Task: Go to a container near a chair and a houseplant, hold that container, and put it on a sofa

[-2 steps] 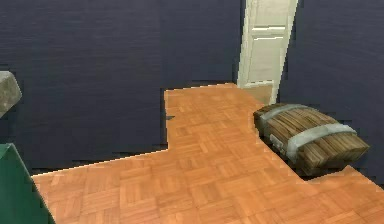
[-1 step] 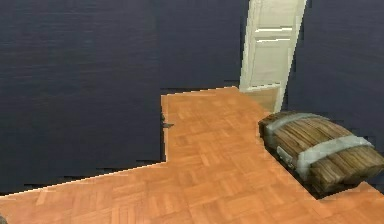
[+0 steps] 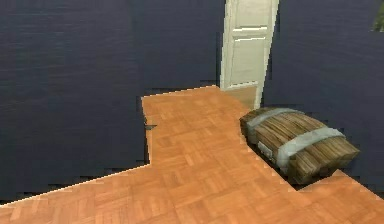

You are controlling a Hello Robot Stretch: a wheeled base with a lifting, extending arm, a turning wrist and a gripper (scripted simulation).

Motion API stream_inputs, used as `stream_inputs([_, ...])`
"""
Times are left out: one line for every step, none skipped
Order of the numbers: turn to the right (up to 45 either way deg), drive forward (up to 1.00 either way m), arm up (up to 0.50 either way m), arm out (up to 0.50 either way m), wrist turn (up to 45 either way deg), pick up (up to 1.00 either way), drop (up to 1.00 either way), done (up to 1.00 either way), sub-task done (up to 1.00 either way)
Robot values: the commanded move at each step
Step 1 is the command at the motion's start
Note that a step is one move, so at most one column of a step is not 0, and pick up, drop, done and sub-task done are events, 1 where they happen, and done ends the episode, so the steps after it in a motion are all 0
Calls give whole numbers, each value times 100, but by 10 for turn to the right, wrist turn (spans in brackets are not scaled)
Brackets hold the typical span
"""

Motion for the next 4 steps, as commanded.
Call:
stream_inputs([0, 100, 0, 0, 0, 0, 0, 0, 0])
stream_inputs([0, 45, 0, 0, 0, 0, 0, 0, 0])
stream_inputs([210, 0, 0, 0, 0, 0, 0, 0, 0])
stream_inputs([0, 45, 0, 0, 0, 0, 0, 0, 0])
